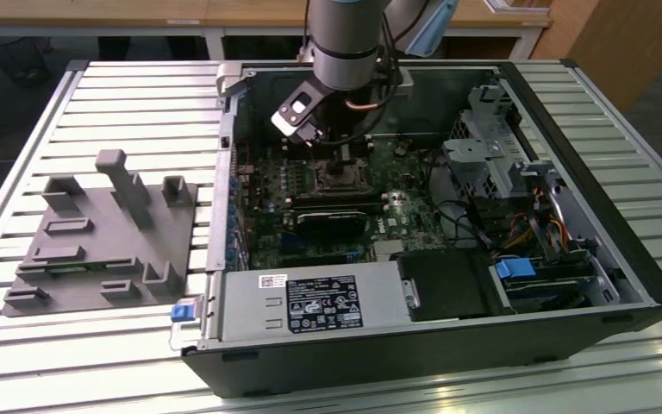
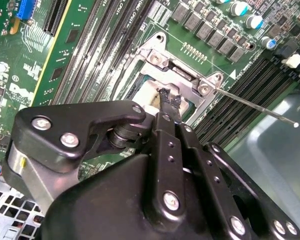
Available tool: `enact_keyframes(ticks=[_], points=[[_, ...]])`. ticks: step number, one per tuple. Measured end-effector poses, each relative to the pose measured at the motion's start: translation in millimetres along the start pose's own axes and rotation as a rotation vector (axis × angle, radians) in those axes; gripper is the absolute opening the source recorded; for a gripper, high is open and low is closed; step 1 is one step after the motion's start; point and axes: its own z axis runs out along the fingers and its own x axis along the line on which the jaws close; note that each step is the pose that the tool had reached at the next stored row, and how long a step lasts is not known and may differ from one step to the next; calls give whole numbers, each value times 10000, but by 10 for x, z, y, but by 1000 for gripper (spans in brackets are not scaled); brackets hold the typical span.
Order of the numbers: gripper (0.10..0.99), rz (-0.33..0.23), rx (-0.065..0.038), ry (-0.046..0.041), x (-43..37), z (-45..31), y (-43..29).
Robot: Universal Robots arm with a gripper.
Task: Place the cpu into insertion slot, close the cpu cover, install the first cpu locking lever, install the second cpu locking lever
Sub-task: 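Close the cpu cover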
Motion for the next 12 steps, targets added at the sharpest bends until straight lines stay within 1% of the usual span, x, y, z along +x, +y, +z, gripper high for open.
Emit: enact_keyframes(ticks=[8,12], points=[[106,0,1,-1,-1,1,41],[106,0,0,2,-1,2,49]])
